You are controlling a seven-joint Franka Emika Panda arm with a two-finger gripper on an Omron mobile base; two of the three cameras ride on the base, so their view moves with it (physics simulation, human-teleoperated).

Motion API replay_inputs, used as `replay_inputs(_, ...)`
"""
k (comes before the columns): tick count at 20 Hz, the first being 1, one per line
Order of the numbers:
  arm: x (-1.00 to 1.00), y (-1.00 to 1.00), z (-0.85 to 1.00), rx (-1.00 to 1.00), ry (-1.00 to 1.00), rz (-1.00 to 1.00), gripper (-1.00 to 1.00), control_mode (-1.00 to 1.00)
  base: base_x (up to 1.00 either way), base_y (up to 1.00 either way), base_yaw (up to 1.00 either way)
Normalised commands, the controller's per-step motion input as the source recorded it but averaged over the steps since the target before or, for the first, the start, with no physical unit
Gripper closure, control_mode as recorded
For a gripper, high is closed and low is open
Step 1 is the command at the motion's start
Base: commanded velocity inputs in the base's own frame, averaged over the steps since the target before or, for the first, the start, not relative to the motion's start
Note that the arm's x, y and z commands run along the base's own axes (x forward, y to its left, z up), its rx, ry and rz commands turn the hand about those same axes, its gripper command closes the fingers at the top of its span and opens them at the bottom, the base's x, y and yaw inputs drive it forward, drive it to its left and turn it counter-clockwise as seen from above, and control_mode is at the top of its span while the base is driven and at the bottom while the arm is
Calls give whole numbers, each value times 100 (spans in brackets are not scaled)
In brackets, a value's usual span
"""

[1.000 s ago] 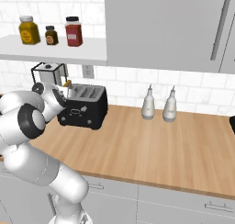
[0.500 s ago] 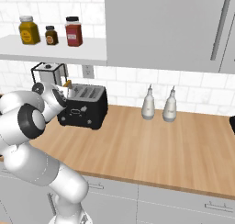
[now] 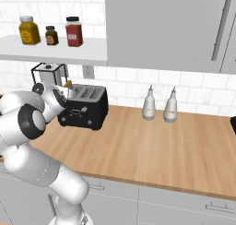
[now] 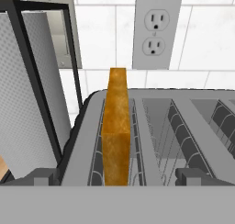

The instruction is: Start the toaster. Once the lever pops up, take the bread to the plate on the dining counter.

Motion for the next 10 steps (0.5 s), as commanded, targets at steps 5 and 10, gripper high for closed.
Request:
replay_inputs(5,6,0,0,0,0,0,-100,-100,0,0,0)
replay_inputs(10,11,0,0,0,0,0,-100,-100,0,0,0)
